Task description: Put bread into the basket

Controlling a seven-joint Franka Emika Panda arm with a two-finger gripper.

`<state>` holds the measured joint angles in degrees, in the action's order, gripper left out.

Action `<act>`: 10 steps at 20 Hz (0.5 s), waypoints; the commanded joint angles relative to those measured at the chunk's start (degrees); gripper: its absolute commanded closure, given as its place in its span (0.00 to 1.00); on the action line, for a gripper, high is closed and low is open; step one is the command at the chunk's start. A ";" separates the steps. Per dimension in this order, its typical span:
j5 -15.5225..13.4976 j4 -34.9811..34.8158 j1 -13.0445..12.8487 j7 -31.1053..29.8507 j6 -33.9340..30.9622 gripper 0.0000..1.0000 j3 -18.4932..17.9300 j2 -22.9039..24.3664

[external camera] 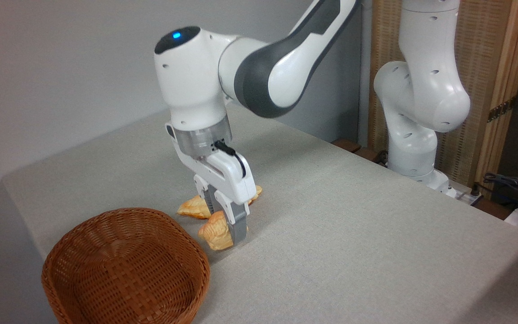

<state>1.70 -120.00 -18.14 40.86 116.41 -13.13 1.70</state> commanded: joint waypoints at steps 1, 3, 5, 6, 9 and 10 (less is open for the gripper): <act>-0.64 3.88 -0.05 0.19 -4.53 0.45 -0.14 2.00; -3.09 6.26 -0.32 -0.08 -3.83 0.45 0.82 2.00; -3.28 8.02 -0.32 0.01 -1.56 0.45 1.35 1.91; -3.28 8.11 -0.32 0.01 0.72 0.45 1.35 1.73; -4.42 8.11 -0.32 -0.25 9.42 0.00 1.26 0.07; -4.68 8.11 -0.32 -0.25 11.36 0.00 1.26 -0.29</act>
<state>-1.16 -112.52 -18.33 40.73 121.52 -11.54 3.45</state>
